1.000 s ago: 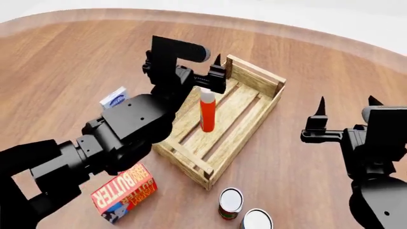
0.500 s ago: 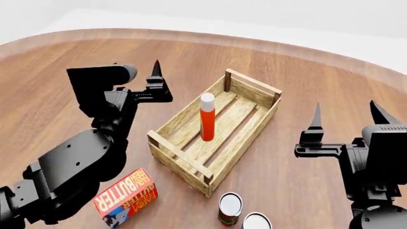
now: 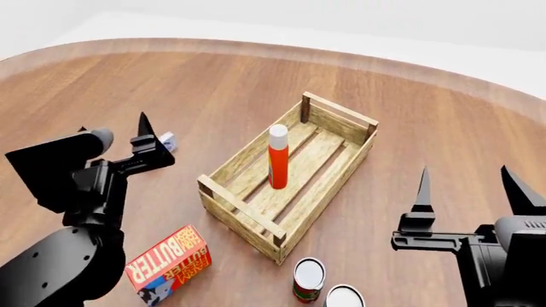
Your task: Pick up the ketchup, and put it in the wooden tray.
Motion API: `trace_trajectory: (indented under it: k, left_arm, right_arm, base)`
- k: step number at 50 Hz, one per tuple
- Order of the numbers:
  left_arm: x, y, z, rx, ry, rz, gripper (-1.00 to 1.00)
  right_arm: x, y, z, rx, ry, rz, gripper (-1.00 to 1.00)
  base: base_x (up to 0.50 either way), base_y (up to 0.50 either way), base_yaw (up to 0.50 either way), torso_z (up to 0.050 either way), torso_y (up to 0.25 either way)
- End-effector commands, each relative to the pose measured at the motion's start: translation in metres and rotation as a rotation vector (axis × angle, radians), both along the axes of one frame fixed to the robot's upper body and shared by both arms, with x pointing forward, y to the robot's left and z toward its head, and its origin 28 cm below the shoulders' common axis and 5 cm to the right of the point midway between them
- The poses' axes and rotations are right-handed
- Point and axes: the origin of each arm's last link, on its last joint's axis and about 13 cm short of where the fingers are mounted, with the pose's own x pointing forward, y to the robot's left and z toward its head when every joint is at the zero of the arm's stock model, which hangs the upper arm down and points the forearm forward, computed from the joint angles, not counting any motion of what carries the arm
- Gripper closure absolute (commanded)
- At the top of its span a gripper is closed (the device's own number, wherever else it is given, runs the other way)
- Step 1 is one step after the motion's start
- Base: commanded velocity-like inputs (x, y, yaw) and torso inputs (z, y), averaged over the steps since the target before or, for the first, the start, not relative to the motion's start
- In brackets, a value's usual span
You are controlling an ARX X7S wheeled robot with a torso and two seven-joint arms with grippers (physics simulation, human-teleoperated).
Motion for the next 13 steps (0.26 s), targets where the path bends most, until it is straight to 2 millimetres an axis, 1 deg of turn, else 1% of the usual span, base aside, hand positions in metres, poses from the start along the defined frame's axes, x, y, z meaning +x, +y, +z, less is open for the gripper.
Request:
trace_trajectory:
  k: [1,13]
  left_arm:
    - [-0.0096,0.0179,-0.0056,0.066,-0.001,0.068,-1.0]
    - [-0.0153,0.0273,-0.0087,0.116,-0.013,0.068,-1.0]
  right_arm:
    - [-0.0117,0.0029,-0.0045,0.0,0.015,-0.016,-1.0]
    - [-0.0132,0.0056,-0.0072,-0.005,0.024,-0.02,-1.0]
  base:
    - [0.0,0.0,0.0,0.0,0.0]
    - [0.0,0.0,0.0,0.0,0.0]
